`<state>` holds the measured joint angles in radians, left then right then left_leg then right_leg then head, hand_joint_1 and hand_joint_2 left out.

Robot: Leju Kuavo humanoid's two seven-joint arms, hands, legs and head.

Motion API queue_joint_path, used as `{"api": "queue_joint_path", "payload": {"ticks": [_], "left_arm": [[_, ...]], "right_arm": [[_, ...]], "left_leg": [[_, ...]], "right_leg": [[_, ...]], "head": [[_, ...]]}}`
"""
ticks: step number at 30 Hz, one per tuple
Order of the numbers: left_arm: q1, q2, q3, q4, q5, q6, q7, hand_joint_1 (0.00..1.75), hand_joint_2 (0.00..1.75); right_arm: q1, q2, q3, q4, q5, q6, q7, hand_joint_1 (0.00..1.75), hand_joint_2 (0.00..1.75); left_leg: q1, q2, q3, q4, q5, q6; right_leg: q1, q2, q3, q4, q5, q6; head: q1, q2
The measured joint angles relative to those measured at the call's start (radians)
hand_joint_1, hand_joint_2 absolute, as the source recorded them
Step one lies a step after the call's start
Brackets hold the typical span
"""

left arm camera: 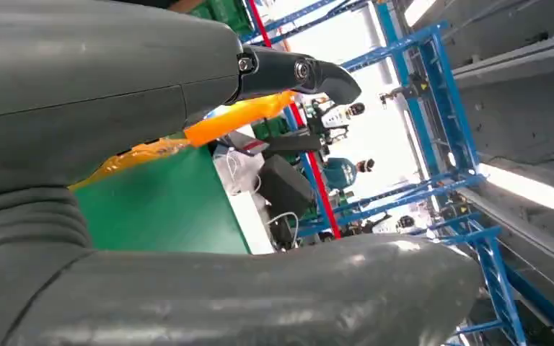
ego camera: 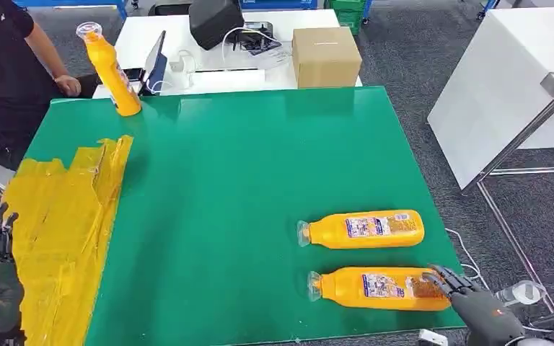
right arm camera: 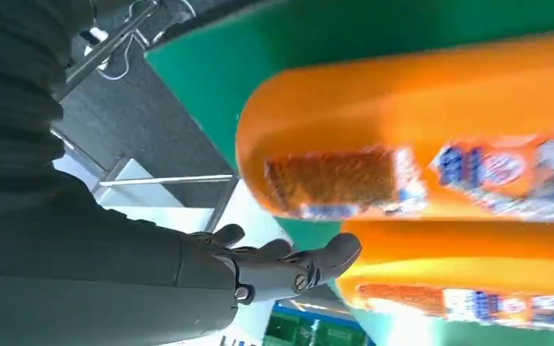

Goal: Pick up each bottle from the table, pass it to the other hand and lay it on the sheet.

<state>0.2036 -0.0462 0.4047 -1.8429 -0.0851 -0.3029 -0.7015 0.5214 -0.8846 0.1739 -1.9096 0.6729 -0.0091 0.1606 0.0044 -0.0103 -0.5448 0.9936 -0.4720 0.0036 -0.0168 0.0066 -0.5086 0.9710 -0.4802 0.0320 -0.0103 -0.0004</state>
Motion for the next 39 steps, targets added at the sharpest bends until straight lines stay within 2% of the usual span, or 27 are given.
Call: {"api": "queue_joint_path", "payload": {"ticks": [21,31,39], "left_arm": [[-0.011,0.008,-0.028,0.011,0.001,0.007,0.000,0.00,0.00],[-0.028,0.010,-0.045,0.029,0.002,0.010,0.000,0.00,0.00],[-0.059,0.016,-0.055,0.058,0.005,0.003,0.000,0.00,0.00]], "right_arm": [[-0.189,0.142,-0.024,0.105,0.094,0.115,-0.145,0.00,1.75],[-0.304,0.172,0.036,0.171,0.098,0.227,-0.175,0.00,1.75],[-0.375,0.189,0.128,0.269,0.118,0.268,-0.175,0.00,1.75]], "left_leg": [[0.000,0.000,-0.001,0.000,0.000,0.000],[0.000,0.000,-0.001,0.000,0.000,0.000],[0.000,0.000,-0.001,0.000,0.000,0.000]], "right_leg": [[0.000,0.000,0.000,0.000,0.000,0.000],[0.000,0.000,0.000,0.000,0.000,0.000],[0.000,0.000,0.000,0.000,0.000,0.000]], "head": [[0.000,0.000],[0.000,0.000],[0.000,0.000]]}}
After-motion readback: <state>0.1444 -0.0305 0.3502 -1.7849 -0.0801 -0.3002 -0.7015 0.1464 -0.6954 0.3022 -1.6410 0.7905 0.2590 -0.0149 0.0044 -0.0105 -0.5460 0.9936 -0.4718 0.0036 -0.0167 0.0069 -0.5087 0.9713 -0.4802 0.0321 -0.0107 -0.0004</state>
